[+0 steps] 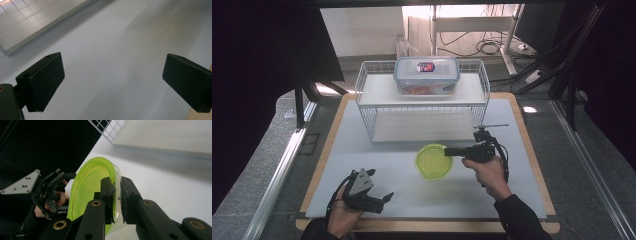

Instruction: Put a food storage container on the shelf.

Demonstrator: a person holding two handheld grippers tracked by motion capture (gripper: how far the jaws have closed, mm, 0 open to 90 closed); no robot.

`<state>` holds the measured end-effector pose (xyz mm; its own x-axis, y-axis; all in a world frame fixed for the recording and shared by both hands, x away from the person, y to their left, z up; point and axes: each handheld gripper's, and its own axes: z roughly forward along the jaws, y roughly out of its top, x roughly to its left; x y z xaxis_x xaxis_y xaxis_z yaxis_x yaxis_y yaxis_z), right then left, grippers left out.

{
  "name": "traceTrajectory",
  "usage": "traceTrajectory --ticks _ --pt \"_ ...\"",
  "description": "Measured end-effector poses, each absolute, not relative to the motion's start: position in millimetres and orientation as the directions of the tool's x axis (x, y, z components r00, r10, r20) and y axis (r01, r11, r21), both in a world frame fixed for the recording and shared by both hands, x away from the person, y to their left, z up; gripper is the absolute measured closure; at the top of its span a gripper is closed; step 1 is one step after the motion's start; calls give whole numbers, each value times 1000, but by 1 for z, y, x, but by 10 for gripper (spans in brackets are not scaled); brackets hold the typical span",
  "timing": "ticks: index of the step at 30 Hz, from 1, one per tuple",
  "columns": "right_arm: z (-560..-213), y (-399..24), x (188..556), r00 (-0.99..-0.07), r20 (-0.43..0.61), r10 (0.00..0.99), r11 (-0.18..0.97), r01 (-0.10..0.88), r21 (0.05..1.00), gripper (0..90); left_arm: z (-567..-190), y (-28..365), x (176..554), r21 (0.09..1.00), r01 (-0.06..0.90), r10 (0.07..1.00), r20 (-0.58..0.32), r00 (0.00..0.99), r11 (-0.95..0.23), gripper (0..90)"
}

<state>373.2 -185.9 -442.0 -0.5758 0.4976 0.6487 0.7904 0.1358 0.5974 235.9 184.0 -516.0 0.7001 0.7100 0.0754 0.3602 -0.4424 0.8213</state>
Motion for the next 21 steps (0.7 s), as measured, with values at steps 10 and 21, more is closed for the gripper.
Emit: traceTrajectory --ticks 10,21 --pt "-415 -190 379 -585 651 484 105 777 620 816 -516 183 236 819 360 707 77 703 -447 39" --pt "-390 -189 385 -594 649 476 89 767 636 817 -516 183 236 818 358 706 79 704 -450 39"
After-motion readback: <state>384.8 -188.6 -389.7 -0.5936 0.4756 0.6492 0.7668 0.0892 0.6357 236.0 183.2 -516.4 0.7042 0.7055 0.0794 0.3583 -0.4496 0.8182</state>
